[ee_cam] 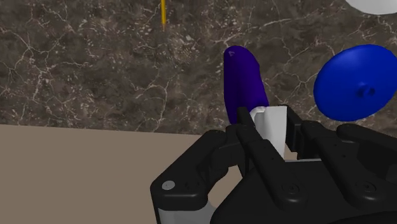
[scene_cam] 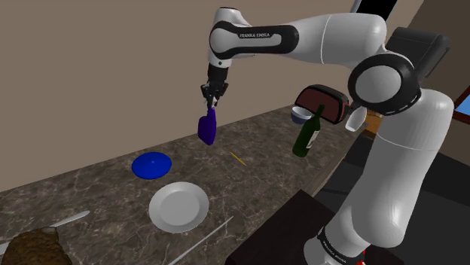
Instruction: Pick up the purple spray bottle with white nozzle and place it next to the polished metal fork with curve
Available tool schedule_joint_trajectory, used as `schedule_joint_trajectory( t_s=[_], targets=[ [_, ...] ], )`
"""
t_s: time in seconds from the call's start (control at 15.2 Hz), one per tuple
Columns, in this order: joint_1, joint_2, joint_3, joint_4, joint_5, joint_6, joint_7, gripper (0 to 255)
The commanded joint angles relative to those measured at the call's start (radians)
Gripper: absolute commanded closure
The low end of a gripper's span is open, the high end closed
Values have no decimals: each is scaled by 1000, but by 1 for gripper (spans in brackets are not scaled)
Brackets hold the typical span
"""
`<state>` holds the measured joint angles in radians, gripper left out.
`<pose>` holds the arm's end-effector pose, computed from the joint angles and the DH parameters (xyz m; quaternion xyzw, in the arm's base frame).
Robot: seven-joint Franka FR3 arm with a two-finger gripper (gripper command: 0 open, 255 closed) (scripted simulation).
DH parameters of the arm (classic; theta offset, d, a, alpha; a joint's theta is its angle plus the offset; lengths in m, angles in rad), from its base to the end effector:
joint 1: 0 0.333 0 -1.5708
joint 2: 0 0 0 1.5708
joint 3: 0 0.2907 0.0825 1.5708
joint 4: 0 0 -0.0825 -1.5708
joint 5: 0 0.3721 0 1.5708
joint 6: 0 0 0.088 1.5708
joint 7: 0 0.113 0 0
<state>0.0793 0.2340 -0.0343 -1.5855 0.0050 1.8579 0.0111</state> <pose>0.6201 0.0301 0.4756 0.9997 0.0168 0.0193 0.0010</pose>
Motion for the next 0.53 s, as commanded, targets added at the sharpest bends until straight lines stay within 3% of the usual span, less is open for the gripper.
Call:
schedule_joint_trajectory(
  t_s=[0.0, 0.46],
  targets=[
    [32, -5, 18, -2, -7, -3, 53, 255],
    [127, -3, 76, 1, -26, -5, 209, 255]
  ],
)
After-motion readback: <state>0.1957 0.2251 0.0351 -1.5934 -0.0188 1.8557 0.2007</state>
